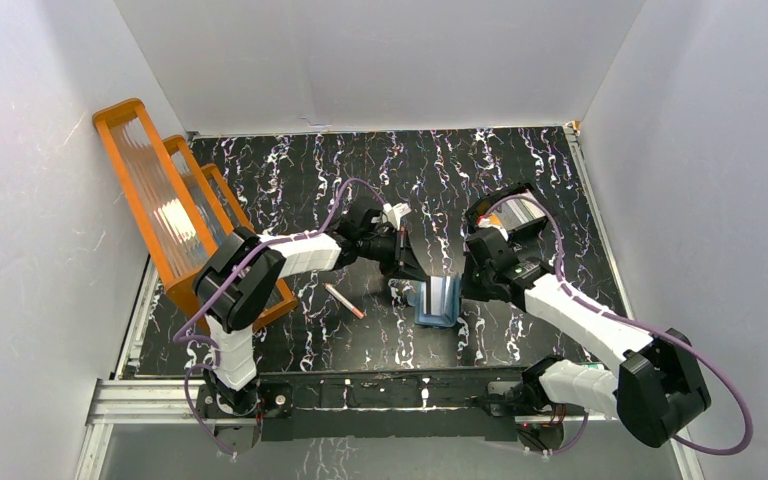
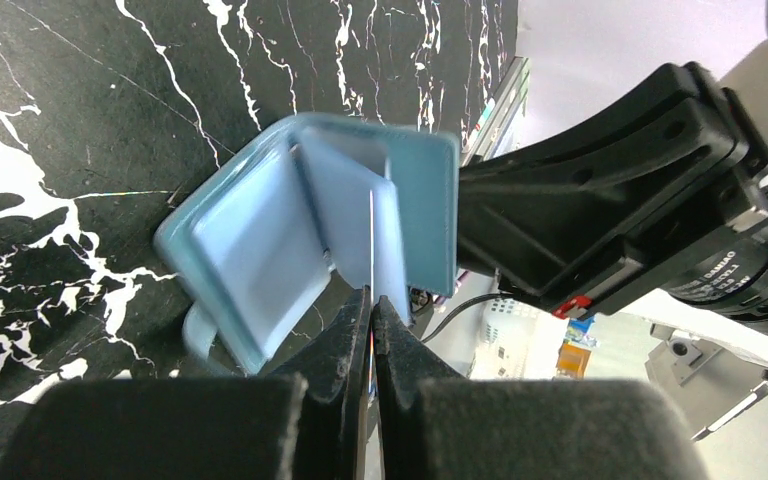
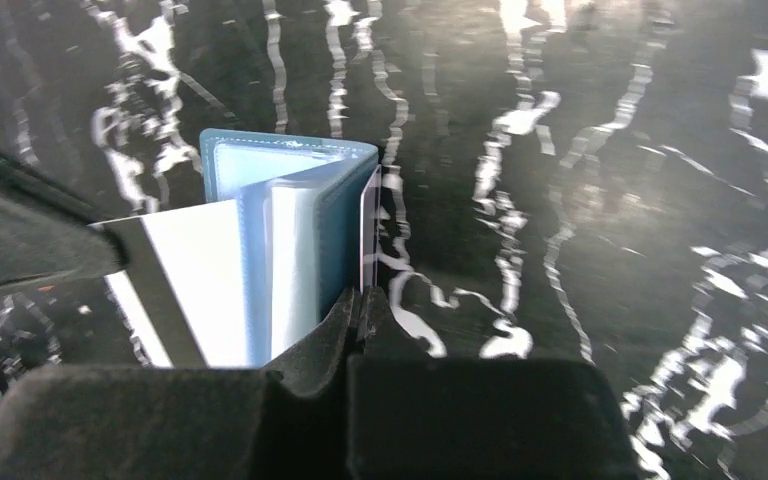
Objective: Put the credit cards into the card holder
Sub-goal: Adjust the card slot at the card holder.
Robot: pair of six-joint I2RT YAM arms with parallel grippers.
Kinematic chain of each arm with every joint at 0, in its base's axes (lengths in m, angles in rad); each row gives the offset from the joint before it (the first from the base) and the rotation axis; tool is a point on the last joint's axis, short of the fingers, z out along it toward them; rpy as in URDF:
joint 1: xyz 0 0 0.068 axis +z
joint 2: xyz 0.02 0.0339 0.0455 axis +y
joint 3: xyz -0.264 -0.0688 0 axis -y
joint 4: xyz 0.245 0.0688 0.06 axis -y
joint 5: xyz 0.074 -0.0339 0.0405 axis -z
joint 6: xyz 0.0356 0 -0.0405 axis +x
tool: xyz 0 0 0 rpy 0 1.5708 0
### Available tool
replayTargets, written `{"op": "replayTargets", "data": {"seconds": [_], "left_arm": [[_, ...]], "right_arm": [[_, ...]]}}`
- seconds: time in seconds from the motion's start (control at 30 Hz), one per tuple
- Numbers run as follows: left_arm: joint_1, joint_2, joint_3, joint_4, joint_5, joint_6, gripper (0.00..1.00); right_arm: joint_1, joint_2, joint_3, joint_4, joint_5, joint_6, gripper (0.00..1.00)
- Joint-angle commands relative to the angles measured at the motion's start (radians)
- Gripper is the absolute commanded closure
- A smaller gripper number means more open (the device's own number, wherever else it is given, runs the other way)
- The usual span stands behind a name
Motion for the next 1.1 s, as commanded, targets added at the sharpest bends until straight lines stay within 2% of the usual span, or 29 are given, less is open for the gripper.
{"op": "replayTargets", "data": {"seconds": [0.0,0.17,0.27,0.43,0.67,0.9,1.07], "left_arm": [[-0.003,-0.069,-0.015,-0.043,0.005,0.035,1.00],[-0.003,-0.084,-0.037,-0.047,-0.017,0.046,1.00],[-0.002,-0.103,-0.016,-0.124,-0.059,0.097,1.00],[0.000,-0.069,-0.014,-0.182,-0.094,0.144,1.00],[0.000,-0.079,0.020,-0.218,-0.121,0.172,1.00],[-0.002,-0.069,0.054,-0.221,-0.106,0.154,1.00],[-0.009,-0.113,0.063,-0.217,-0.101,0.139,1.00]], "right_arm": [[-0.001,0.025,-0.045,0.317,-0.264,0.018,1.00],[-0.001,0.102,-0.067,0.456,-0.387,0.046,1.00],[-0.003,0.127,-0.062,0.462,-0.356,0.030,1.00],[-0.066,0.140,-0.026,0.288,-0.240,-0.049,1.00],[-0.117,0.015,0.125,-0.003,-0.070,-0.140,1.00],[-0.116,-0.040,0.221,-0.007,-0.243,-0.098,1.00],[-0.117,-0.057,0.227,0.006,-0.237,-0.093,1.00]]}}
